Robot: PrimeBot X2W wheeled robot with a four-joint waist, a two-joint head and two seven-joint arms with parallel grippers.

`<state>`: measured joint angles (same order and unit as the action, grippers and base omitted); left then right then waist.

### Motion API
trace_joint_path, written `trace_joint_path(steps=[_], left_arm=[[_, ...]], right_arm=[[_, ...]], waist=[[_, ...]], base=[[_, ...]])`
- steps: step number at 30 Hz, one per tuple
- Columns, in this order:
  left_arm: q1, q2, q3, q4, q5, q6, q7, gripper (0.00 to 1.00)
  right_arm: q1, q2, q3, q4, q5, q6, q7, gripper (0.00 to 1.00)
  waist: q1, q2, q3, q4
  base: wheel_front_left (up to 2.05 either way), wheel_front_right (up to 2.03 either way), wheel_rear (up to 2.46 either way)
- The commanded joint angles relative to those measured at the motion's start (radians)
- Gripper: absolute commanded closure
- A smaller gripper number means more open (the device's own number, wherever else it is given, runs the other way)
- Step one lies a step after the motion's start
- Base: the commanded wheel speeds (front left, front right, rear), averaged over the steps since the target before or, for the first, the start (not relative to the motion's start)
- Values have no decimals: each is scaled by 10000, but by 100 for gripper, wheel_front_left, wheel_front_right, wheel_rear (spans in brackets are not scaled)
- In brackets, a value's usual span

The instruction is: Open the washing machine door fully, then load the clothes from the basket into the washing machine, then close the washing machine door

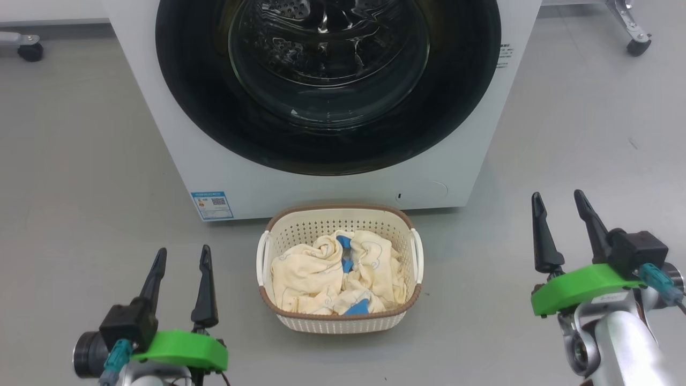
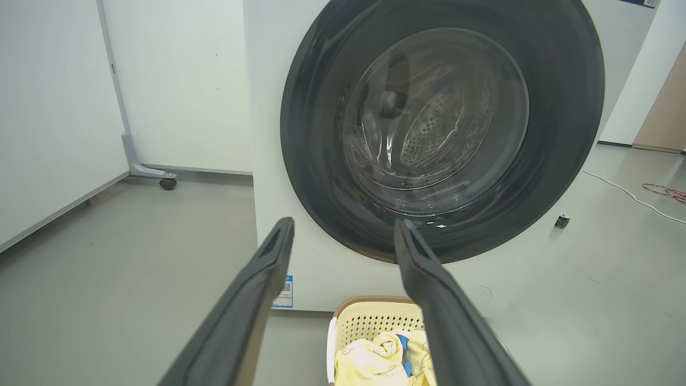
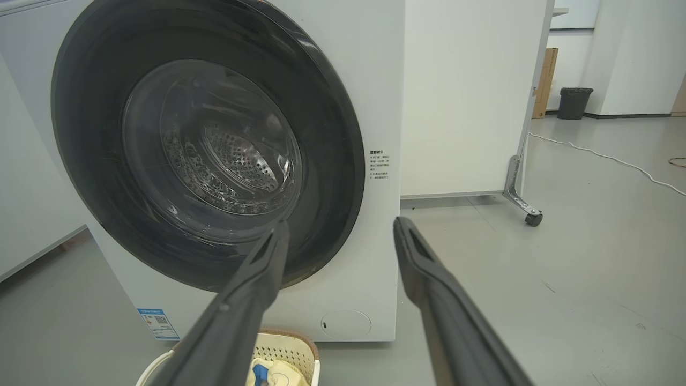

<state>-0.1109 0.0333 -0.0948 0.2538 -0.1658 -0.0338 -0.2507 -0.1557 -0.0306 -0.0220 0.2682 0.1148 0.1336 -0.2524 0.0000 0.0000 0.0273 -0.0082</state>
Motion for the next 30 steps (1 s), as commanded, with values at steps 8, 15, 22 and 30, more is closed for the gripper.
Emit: trace_joint_path(steps=[8, 15, 22, 30], left_arm=[[-593, 170, 292, -243, -22, 116, -111, 0], [-610, 170, 326, -296, -249, 92, -111, 0], [-582, 169, 400, -363, -387, 9, -111, 0], [-554, 169, 416, -358, -393, 16, -111, 0]], right_arm=[[-542, -196, 189, -154, 121, -29, -93, 0], [-583, -196, 199, -94, 105, -29, -93, 0], [-584, -196, 214, -85, 55, -29, -93, 0], [-574, -196, 222, -97, 0, -29, -93, 0]], waist=[[0, 0, 24, 24], [0, 0, 48, 25], [0, 0, 51, 52], [0, 0, -3, 71]], base=[[0, 0, 0], [0, 0, 0], [0, 0, 0], [0, 0, 0]])
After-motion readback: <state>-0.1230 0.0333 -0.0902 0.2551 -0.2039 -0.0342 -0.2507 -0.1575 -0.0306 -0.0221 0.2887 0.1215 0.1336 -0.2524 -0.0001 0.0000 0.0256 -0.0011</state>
